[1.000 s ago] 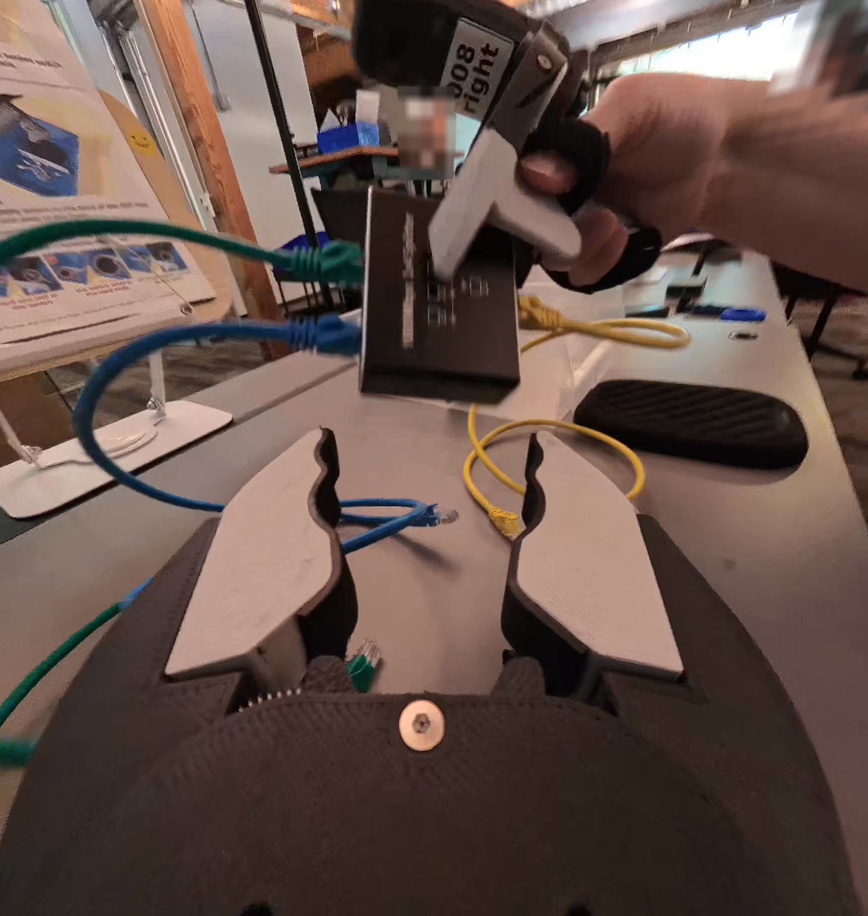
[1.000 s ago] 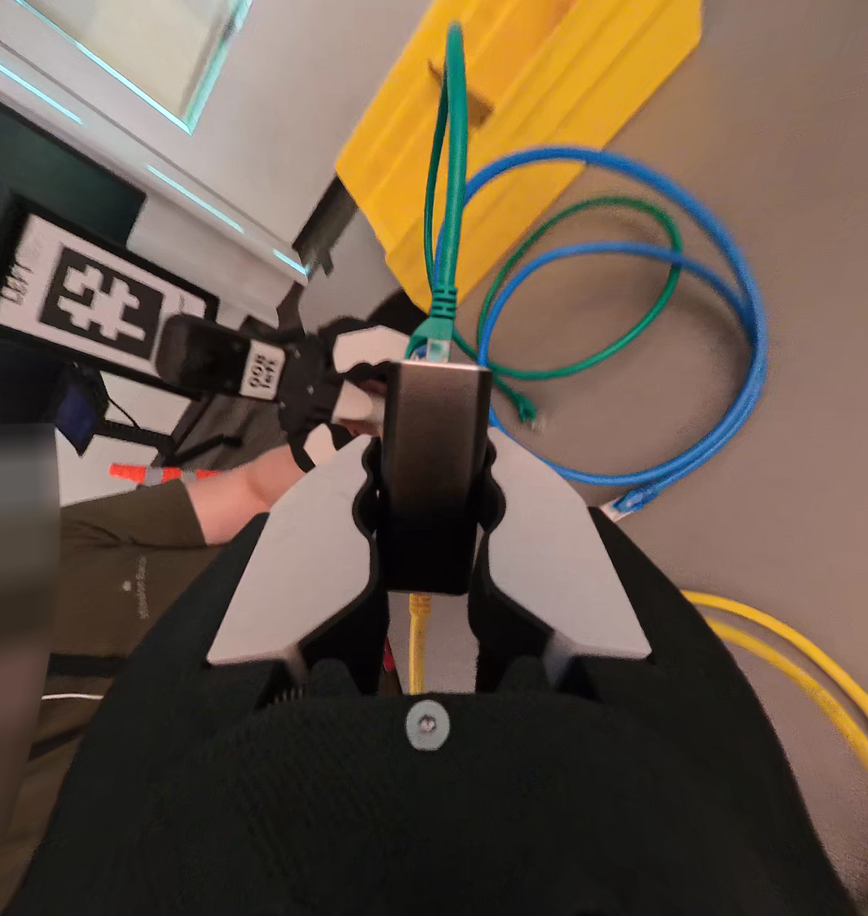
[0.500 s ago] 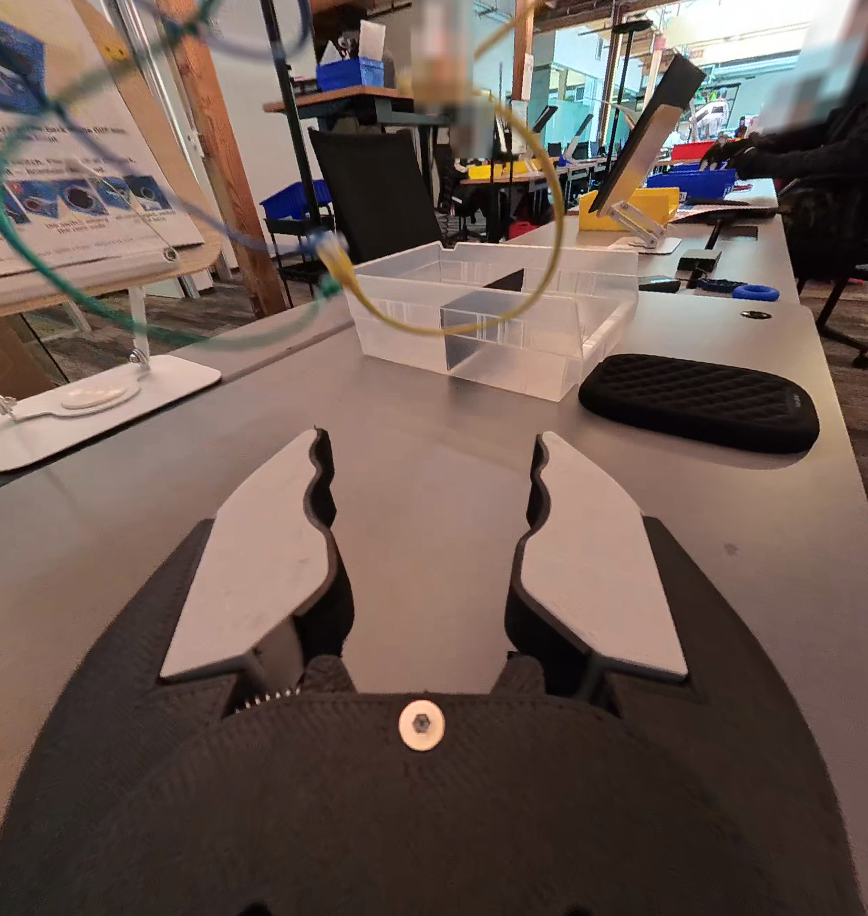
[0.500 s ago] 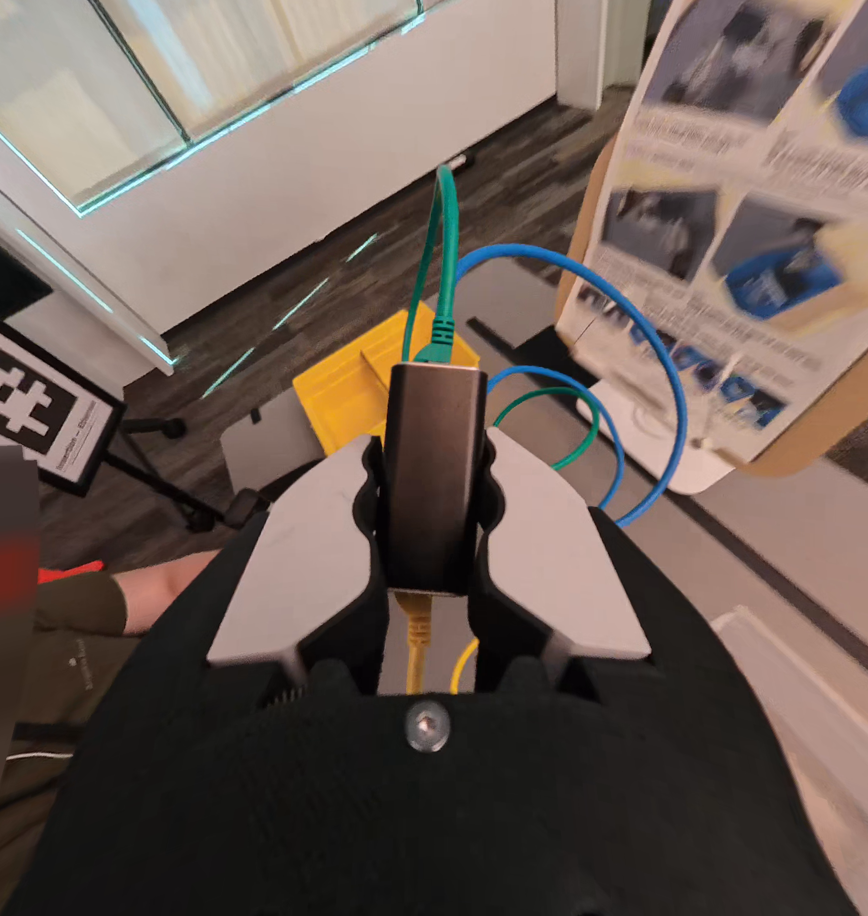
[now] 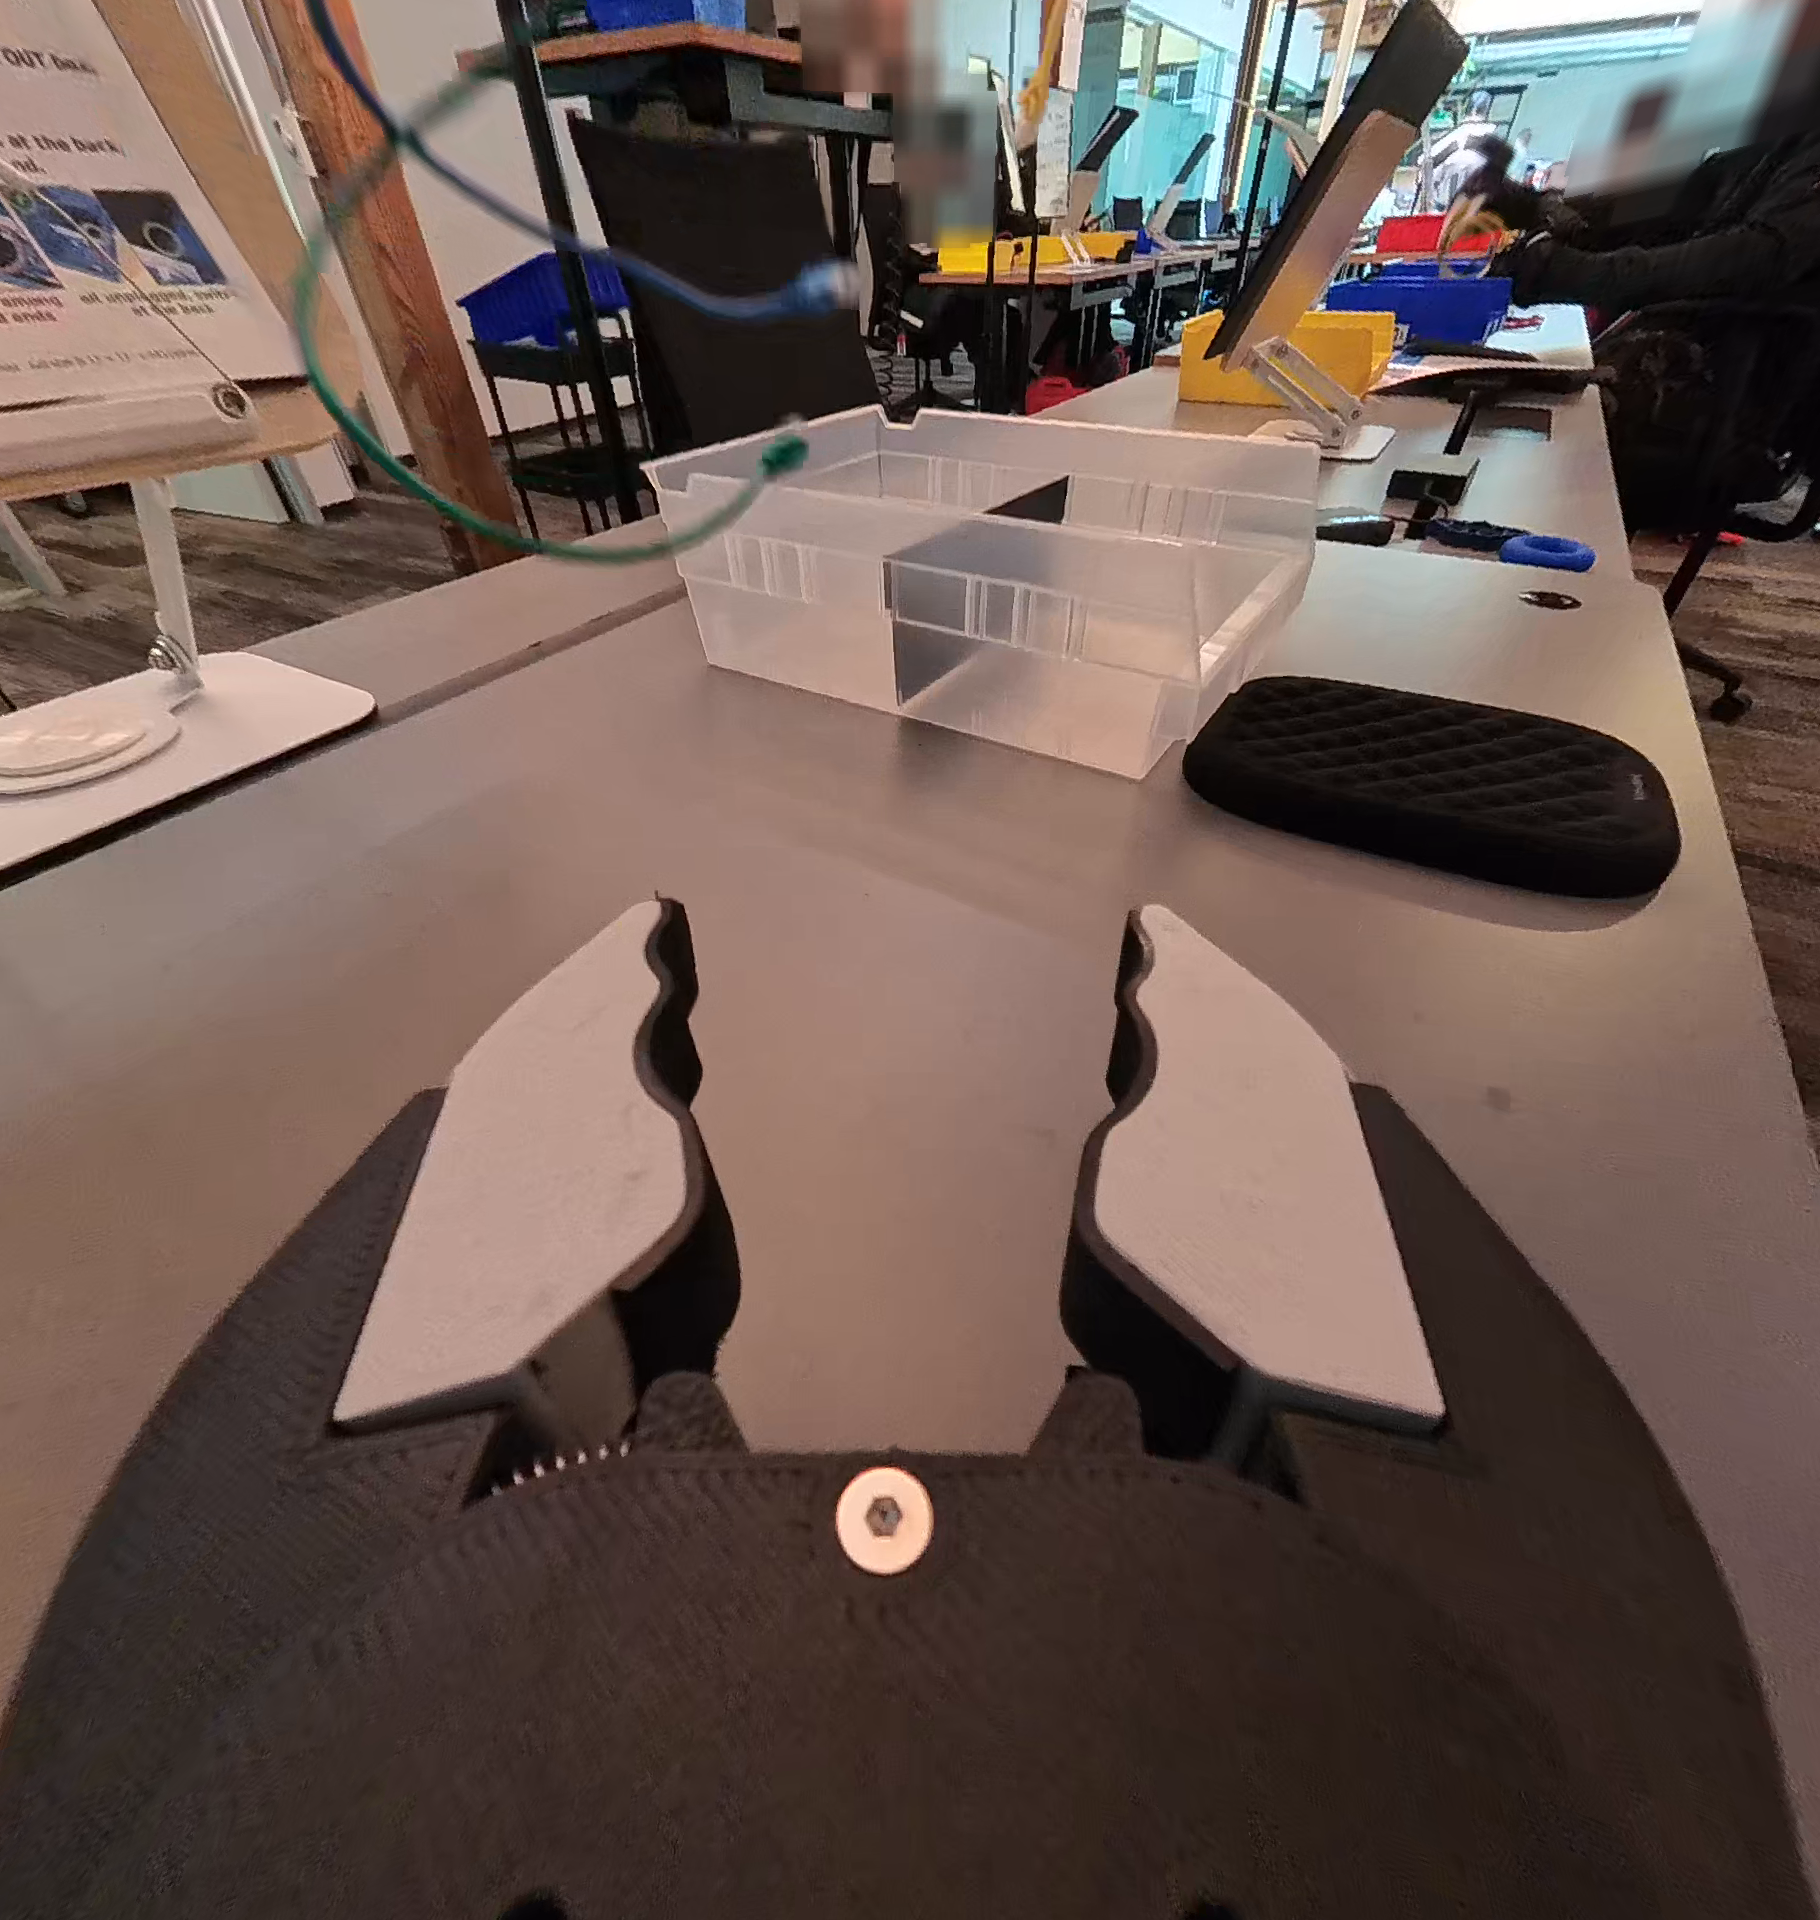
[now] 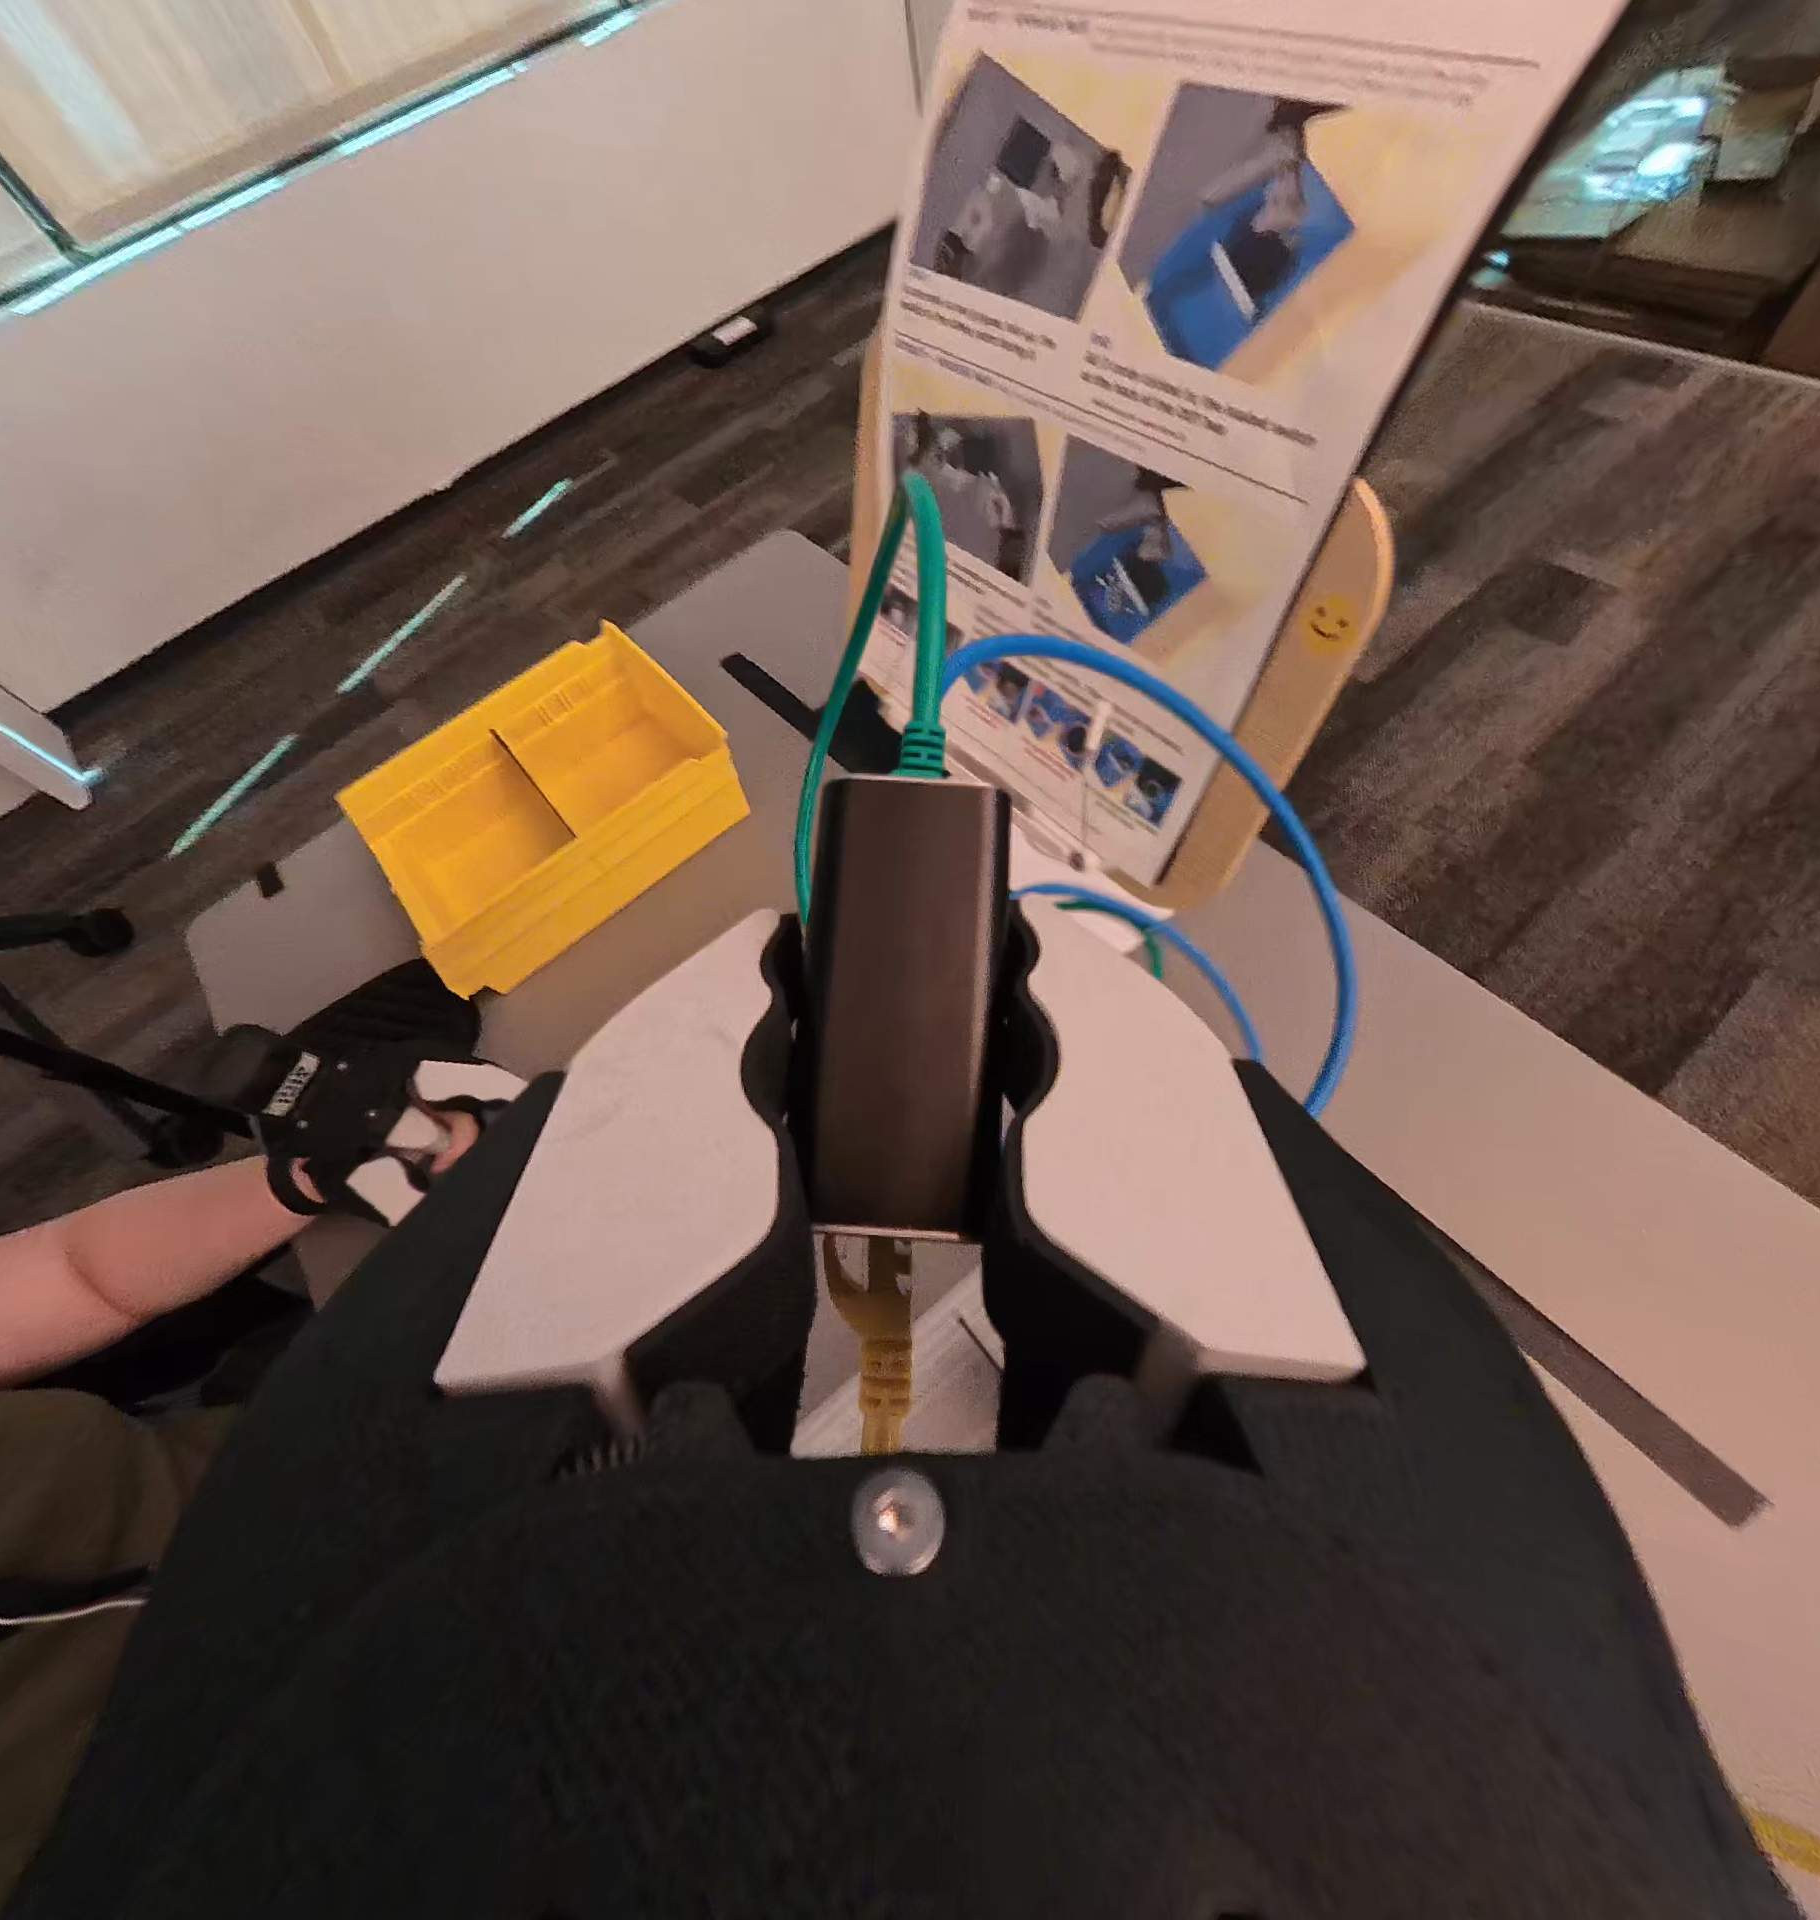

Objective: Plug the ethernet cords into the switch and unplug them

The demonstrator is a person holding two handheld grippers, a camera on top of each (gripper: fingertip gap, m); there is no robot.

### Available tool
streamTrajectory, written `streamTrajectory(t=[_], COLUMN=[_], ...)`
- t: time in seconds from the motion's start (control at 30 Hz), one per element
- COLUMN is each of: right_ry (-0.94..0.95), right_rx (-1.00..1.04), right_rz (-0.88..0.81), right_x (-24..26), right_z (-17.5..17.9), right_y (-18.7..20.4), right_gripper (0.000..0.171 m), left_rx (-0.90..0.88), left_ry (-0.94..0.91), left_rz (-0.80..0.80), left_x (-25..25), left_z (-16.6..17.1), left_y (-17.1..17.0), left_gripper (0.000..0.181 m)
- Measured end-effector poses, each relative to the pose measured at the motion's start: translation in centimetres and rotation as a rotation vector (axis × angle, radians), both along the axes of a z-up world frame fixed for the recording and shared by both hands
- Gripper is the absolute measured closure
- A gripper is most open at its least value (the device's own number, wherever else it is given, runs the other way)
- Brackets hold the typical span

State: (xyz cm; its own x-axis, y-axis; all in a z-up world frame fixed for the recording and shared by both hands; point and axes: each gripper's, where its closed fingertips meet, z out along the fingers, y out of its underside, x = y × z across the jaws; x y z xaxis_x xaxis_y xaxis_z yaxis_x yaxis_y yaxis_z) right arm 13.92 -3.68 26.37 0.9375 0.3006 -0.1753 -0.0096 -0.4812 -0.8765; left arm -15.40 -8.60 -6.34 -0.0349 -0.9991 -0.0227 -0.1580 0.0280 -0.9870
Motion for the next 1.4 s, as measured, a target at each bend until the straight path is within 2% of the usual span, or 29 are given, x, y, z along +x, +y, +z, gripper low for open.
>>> streamTrajectory(t=[0.23,0.37,0.5,0.77,1.13,1.23,1.4], right_ry=[-0.089,-0.256,-0.476,-0.658,-0.978,-0.972,-0.92], right_rx=[-0.069,-0.176,-0.365,-0.656,-1.133,-1.178,-1.291], right_rz=[-0.097,-0.143,-0.081,-0.028,0.144,0.154,0.216], right_x=[4.4,6.7,7.0,7.9,5.7,5.7,5.8], right_z=[-0.2,-0.3,-2.3,-5.8,-16.6,-19.2,-24.2], right_y=[-2.2,-4.7,-6.8,-9.2,-7.4,-6.1,-6.6], right_gripper=[0.134,0.134,0.134,0.134,0.133,0.134,0.133], left_rx=[-0.006,-0.018,0.01,0.006,0.027,0.027,0.033], left_ry=[0.017,0.03,0.053,0.079,0.111,0.108,0.106], left_rz=[-0.012,-0.036,-0.053,-0.059,-0.067,-0.072,-0.09], left_x=[0.1,0.3,0.5,0.6,0.8,0.8,0.8], left_z=[-0.3,-0.6,-1.0,-1.5,-2.2,-2.1,-2.0], left_y=[-0.2,-0.7,-1.3,-1.4,-1.7,-1.8,-2.3], left_gripper=[0.103,0.103,0.103,0.103,0.103,0.103,0.103])
